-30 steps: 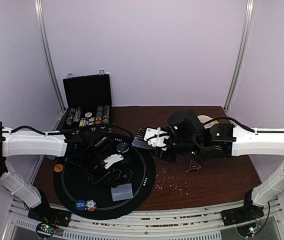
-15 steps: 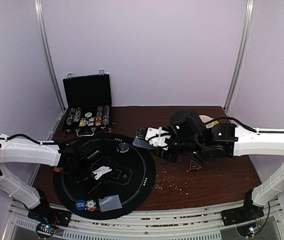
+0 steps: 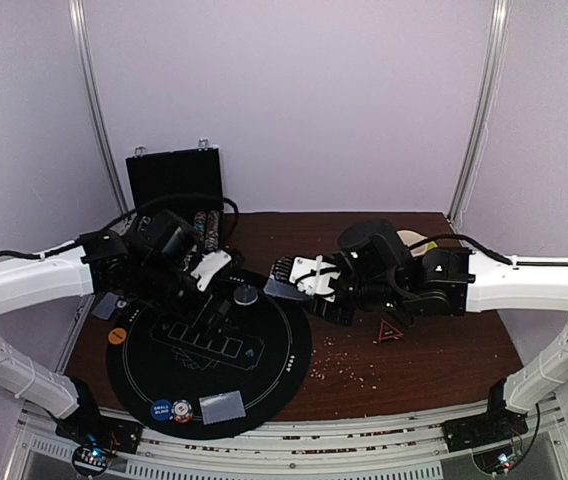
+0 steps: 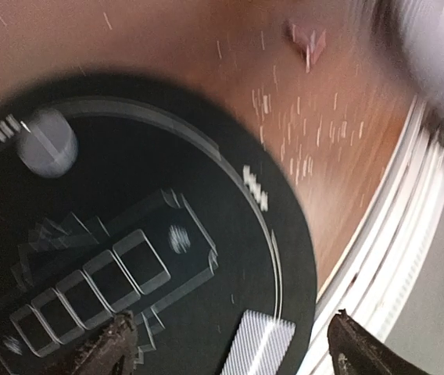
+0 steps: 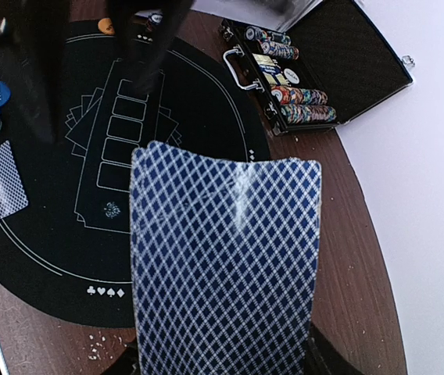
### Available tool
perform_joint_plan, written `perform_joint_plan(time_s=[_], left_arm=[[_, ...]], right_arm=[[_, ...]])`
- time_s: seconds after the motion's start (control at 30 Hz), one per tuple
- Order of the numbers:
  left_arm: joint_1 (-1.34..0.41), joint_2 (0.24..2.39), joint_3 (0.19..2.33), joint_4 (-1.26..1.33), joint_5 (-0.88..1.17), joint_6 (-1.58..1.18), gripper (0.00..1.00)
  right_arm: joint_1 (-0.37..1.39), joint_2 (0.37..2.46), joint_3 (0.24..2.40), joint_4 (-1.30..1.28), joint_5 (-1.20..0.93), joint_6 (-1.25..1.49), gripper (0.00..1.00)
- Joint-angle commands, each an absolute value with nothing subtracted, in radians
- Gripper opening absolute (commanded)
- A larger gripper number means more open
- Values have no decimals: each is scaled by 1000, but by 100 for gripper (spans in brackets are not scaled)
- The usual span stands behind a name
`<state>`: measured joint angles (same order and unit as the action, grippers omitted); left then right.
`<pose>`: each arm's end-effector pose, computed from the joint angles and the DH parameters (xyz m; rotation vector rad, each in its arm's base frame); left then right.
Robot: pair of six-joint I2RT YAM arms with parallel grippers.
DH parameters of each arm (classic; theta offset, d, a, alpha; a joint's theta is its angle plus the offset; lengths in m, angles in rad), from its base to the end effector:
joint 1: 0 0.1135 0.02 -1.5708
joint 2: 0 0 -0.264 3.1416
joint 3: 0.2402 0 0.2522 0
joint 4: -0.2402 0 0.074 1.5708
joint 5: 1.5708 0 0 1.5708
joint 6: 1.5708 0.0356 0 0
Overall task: Distribute texas hold em gaming equipment
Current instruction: Pick up the poker card from the face-down deck piles.
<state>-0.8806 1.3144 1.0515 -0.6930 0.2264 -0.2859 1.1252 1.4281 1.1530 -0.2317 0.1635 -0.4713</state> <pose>0.1644 -0.2117 0.2744 0.8709 2.5143 -0.7173 0.1474 0.2952 0.3130 -1.4168 1.5206 0.2313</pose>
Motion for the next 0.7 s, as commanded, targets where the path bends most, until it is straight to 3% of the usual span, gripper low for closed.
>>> perform_joint_plan(time_s=[0.0, 0.2, 0.67], left_arm=[[-774, 1238, 1141, -525, 215, -318, 94], [-700, 1269, 1154, -352, 507, -300, 98], [-733, 1408, 1173, -374, 571, -214, 98]], right_arm=[[1124, 1449, 1187, -226, 136, -493, 49], [1127, 1490, 1217, -211, 124, -513, 49], [1137, 1555, 1269, -158, 87, -534, 49]])
